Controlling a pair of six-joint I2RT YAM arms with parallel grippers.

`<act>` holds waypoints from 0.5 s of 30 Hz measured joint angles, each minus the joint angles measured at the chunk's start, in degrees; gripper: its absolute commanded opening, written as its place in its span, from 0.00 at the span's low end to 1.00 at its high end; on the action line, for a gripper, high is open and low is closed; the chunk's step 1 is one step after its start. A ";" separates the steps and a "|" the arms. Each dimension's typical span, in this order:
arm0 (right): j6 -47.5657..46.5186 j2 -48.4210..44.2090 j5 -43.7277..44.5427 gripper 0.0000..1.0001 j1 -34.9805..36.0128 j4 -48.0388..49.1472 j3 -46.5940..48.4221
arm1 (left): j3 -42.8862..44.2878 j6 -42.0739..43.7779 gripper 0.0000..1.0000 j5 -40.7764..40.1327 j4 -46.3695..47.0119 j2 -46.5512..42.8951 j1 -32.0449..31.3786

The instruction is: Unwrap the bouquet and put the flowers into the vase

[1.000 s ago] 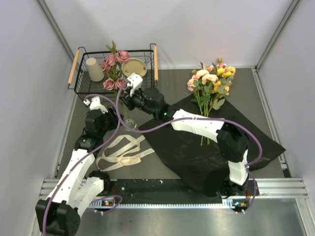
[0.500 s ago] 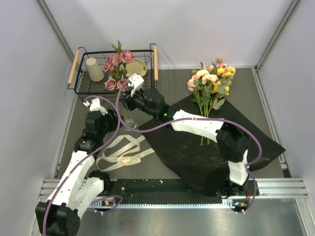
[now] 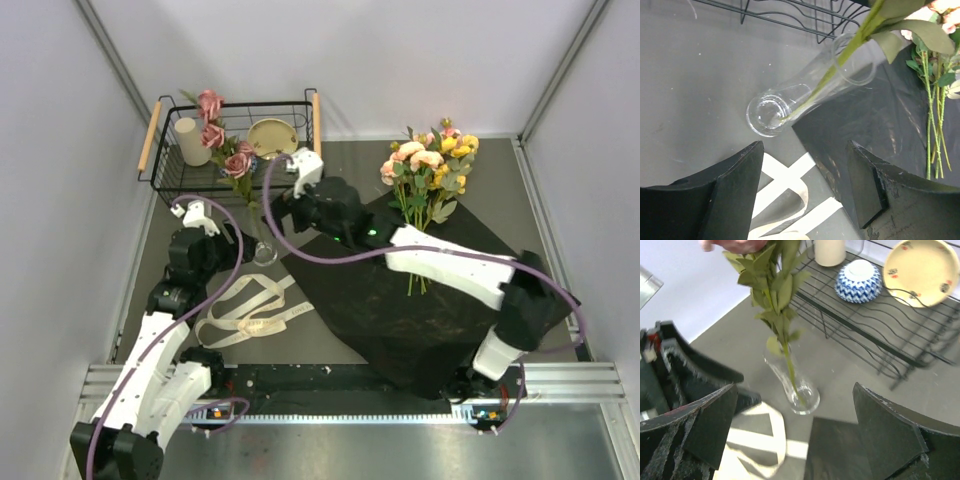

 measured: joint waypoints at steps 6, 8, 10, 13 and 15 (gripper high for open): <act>1.16 -22.49 5.01 0.94 -2.97 -6.93 -15.50 | 1.31 0.59 0.73 6.27 0.17 0.24 0.00; 3.17 -28.41 5.44 0.84 -8.37 -9.70 -20.83 | 1.51 0.55 0.73 9.33 0.55 1.16 -0.02; 5.44 -31.30 5.81 0.71 -15.98 -12.87 -24.74 | 1.57 0.28 0.73 11.87 0.72 2.16 -0.02; 8.98 -30.95 5.99 0.61 -27.98 -18.21 -29.22 | 1.57 -0.68 0.73 14.93 0.72 2.71 -0.02; 10.38 -29.16 6.16 0.45 -31.80 -21.75 -30.64 | 1.57 -1.16 0.73 16.41 0.81 2.60 -0.02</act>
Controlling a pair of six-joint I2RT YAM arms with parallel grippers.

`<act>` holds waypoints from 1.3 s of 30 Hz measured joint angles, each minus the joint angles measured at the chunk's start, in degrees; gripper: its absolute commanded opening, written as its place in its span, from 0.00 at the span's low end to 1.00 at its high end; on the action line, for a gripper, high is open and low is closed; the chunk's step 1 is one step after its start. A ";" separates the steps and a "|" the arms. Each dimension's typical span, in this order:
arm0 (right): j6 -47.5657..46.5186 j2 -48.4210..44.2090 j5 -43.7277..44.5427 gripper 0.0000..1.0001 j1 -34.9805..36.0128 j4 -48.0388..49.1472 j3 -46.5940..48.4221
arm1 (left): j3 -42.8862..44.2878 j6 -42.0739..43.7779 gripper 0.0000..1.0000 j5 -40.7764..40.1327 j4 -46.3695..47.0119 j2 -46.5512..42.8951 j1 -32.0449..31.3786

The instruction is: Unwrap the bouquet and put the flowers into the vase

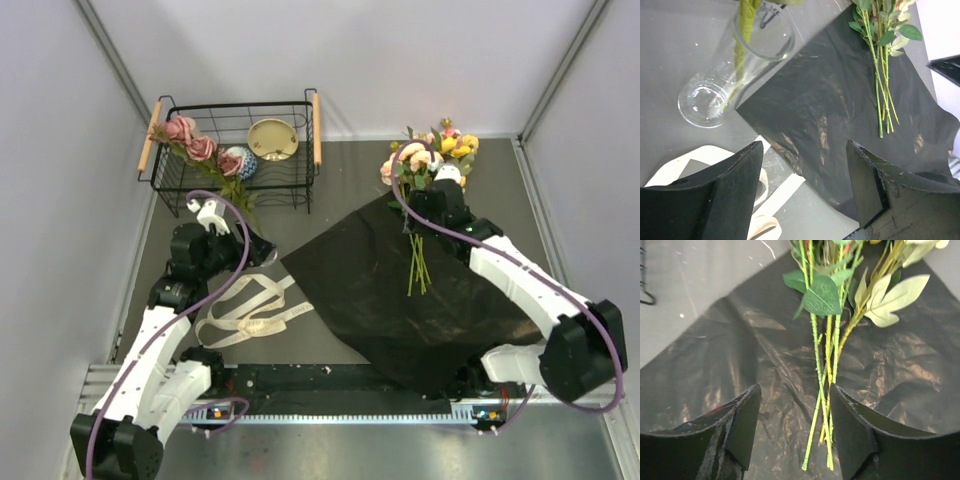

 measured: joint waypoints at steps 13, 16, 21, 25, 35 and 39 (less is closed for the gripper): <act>-4.44 29.55 3.39 0.35 -1.38 -4.39 16.13 | 0.00 -0.85 0.72 5.68 0.02 -1.11 0.00; -6.49 34.40 4.79 0.34 -1.38 -4.31 20.41 | 0.00 -1.05 0.72 6.67 0.02 -1.11 -0.07; -9.66 40.19 7.08 0.33 -1.38 -4.74 25.86 | -0.02 -1.95 0.73 7.80 0.09 -1.40 -0.76; -12.15 44.44 9.49 0.32 -1.40 -4.72 30.25 | -0.07 -3.19 0.73 8.50 0.59 -1.49 -1.77; -14.67 50.60 11.98 0.28 -2.12 -5.53 34.75 | -0.15 -2.73 0.74 7.96 -2.12 -3.32 -2.23; -14.08 50.62 11.56 0.28 -2.86 -6.67 35.08 | -0.13 -1.68 0.74 7.08 -4.76 -3.87 -2.23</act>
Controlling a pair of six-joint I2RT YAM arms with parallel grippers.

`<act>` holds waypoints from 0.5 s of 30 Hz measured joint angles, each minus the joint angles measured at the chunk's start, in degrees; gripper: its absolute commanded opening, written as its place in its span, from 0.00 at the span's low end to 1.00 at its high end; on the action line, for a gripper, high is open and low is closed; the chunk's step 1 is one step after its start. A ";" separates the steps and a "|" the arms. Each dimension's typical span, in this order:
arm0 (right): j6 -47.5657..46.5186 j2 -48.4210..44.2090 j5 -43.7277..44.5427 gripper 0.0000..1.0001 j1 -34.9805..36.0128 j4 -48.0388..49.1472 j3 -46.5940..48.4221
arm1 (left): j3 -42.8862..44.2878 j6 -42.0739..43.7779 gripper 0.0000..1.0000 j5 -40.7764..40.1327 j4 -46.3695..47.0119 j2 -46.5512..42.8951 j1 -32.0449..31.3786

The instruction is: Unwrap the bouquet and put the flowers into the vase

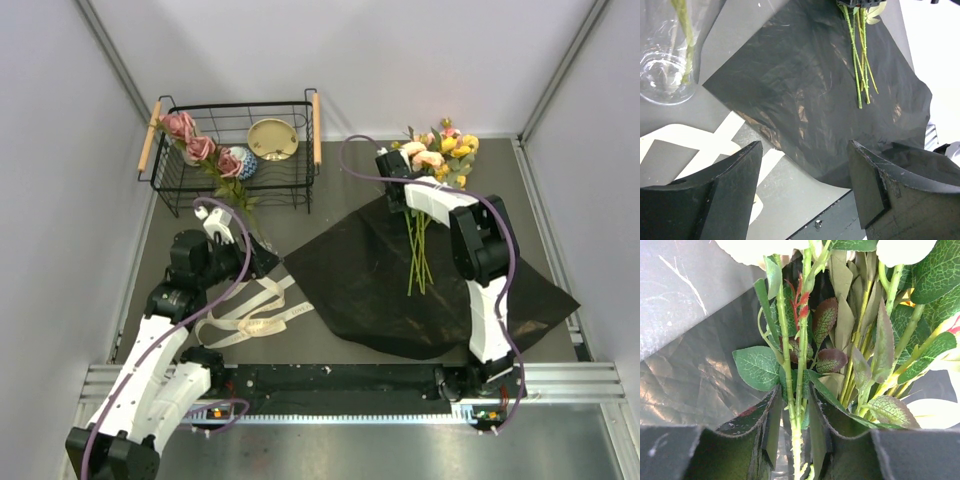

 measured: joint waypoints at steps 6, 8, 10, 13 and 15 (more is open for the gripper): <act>0.57 0.11 -0.81 0.00 -0.63 -1.05 0.74 | 0.00 1.49 0.74 -1.99 -3.04 -1.29 0.00; 0.57 0.15 -1.11 0.00 -0.63 -1.38 1.53 | 0.00 1.92 0.75 -2.54 -3.72 -1.40 0.02; 0.57 0.15 -1.33 0.00 -0.66 -1.49 2.27 | 0.02 2.05 0.77 -3.61 -4.22 -1.38 0.00; 0.59 -0.57 -1.79 0.00 -0.66 -1.46 2.62 | 0.46 0.79 0.77 -6.91 -5.51 -1.62 -0.02; 0.66 -2.08 -2.27 0.00 -0.66 -1.92 2.54 | 0.55 -0.79 0.78 -9.31 -6.05 -2.67 -0.02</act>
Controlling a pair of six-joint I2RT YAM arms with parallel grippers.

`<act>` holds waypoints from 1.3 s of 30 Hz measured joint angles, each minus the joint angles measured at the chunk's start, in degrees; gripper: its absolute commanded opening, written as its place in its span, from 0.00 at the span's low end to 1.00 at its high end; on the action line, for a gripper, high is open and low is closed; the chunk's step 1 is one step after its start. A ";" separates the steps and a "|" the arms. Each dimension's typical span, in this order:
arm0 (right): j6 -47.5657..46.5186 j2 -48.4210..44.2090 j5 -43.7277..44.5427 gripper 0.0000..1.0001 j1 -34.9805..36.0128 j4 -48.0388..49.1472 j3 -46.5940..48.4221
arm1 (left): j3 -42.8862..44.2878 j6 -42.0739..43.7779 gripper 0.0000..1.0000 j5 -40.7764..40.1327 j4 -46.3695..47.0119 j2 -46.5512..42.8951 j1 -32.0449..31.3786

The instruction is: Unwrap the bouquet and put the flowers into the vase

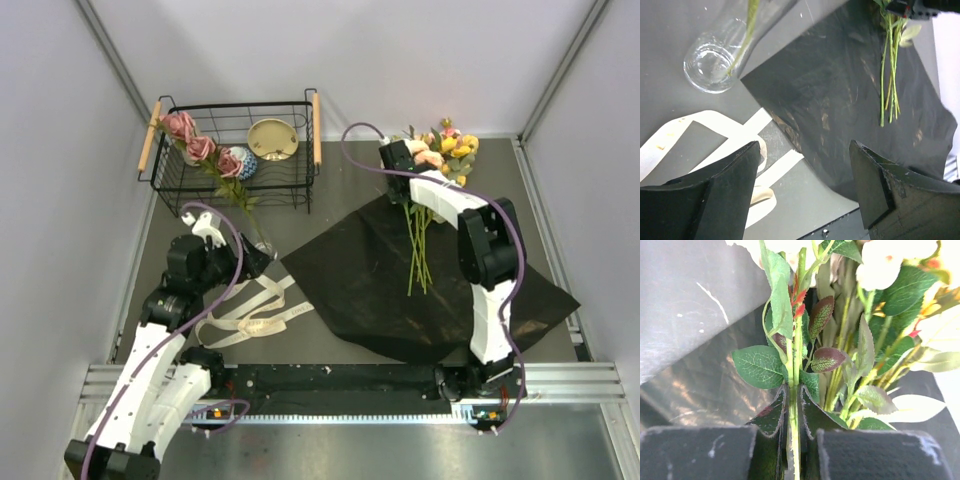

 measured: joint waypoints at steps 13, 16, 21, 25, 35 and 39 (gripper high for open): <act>2.78 -20.76 -4.17 0.00 0.02 3.17 -2.73 | 0.33 -5.88 0.78 -5.27 -0.46 -6.45 0.00; 2.99 -22.03 -6.38 0.00 0.02 5.81 -6.75 | 0.15 -6.49 0.78 -5.22 -0.17 -6.78 0.00; 3.28 -28.68 -19.28 0.00 0.90 17.05 -21.92 | -1.22 -6.82 0.78 -5.22 0.57 -8.09 0.00; 3.39 -35.54 -26.93 0.00 5.51 28.61 -27.39 | -1.95 -6.43 0.78 -5.22 1.20 -7.91 0.00; 0.72 -38.23 -30.40 0.00 27.47 56.98 -20.11 | -4.44 -6.32 0.79 -5.25 1.46 -6.82 0.00; 0.81 -35.36 -30.27 0.00 31.28 66.01 -16.94 | -5.11 -6.56 0.78 -5.40 1.42 -7.23 0.00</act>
